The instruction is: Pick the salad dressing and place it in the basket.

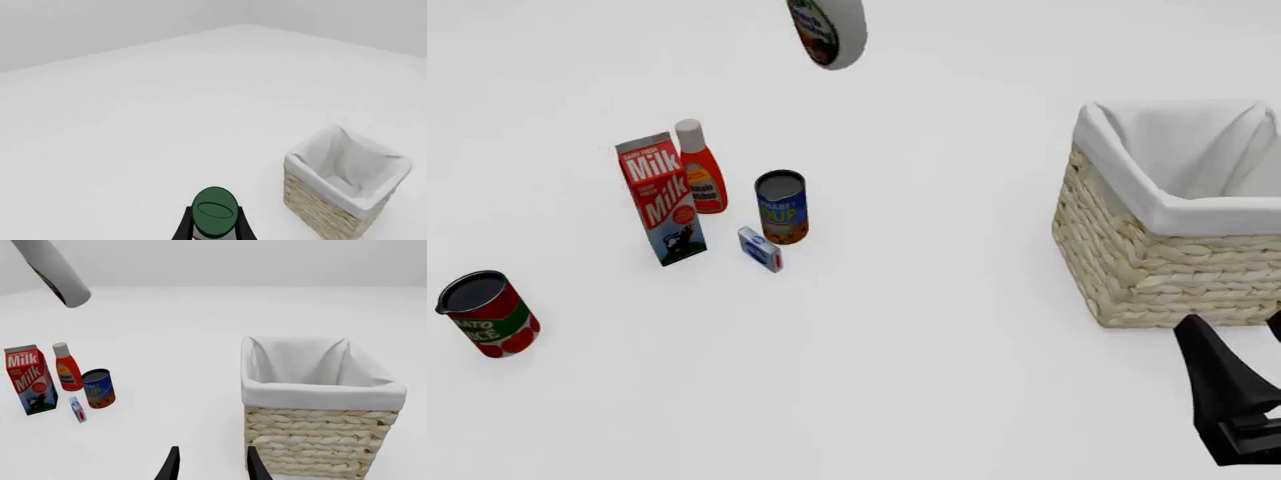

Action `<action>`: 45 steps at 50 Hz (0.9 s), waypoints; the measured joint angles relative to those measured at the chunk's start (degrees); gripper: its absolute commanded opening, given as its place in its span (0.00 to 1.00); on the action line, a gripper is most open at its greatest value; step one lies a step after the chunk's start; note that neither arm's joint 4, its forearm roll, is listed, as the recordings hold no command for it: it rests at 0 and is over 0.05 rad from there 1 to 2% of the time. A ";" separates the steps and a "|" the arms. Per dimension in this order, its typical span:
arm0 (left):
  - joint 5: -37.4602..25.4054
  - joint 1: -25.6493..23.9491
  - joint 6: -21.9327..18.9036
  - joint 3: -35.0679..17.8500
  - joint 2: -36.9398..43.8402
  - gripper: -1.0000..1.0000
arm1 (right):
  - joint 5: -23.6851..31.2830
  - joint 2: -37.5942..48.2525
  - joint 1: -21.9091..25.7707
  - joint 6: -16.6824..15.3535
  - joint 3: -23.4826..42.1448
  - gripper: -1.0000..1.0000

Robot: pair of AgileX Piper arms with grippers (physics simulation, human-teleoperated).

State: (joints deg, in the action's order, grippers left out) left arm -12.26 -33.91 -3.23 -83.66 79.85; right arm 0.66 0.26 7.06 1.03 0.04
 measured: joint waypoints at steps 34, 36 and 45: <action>9.18 -14.50 2.97 16.03 -2.02 0.00 | 0.18 -0.09 0.23 0.33 -0.03 1.00; 9.69 -14.79 3.06 16.67 -1.81 0.00 | 0.19 -0.09 0.23 0.36 -0.03 1.00; 11.92 -15.90 3.69 19.17 -0.88 0.00 | 0.17 -0.01 0.25 0.37 -0.03 1.00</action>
State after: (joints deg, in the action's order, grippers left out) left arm -0.34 -49.81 0.47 -64.49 78.97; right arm 0.83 0.25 7.31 1.41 0.01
